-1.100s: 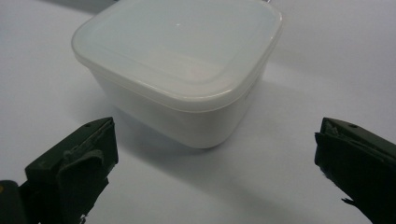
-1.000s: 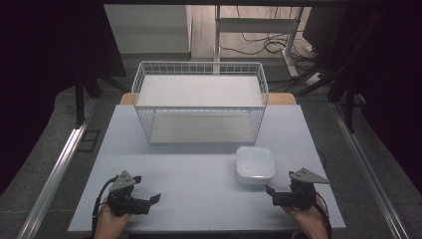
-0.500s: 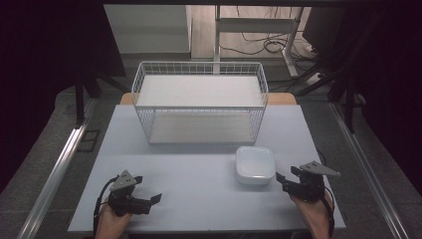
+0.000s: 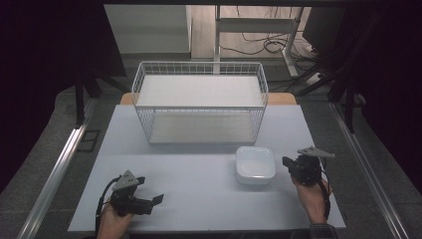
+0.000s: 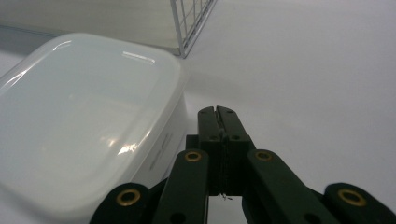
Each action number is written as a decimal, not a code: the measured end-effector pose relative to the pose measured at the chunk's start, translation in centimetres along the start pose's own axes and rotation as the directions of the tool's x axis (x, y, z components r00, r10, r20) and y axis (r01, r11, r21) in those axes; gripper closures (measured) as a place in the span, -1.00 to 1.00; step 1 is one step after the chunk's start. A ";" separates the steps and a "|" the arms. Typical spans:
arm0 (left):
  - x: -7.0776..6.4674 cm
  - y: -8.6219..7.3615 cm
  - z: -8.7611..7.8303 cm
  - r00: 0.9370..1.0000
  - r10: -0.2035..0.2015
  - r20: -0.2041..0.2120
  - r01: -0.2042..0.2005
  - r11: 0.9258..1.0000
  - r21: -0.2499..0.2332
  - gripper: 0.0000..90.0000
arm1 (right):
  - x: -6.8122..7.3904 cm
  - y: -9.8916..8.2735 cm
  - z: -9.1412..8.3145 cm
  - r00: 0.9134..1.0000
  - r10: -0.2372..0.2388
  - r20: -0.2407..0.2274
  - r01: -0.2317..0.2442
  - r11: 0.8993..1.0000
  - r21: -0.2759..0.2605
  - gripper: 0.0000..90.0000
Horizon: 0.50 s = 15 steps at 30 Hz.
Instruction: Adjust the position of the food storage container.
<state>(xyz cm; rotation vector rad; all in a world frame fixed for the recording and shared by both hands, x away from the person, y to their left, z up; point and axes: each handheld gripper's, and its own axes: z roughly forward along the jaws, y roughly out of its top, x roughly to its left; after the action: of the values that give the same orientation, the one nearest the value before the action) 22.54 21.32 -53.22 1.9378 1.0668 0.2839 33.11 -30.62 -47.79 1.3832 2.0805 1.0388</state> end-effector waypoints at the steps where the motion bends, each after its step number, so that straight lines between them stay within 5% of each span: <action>1: -0.1 0.0 0.0 1.000 0.002 -0.001 -0.002 1.000 0.004 -0.96 | -0.1 0.2 0.4 1.000 0.001 -0.009 -0.001 1.000 0.004 0.98; 15: -0.8 0.2 0.6 1.000 0.025 0.007 -0.025 0.999 0.024 -0.95 | 0.2 1.7 3.6 0.998 -0.028 -0.062 0.032 0.998 0.058 0.98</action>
<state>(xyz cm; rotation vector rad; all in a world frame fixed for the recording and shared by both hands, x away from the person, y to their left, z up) 22.50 20.24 -53.26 1.9737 1.0462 0.2792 36.52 -28.77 -48.75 1.3601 2.1853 1.0275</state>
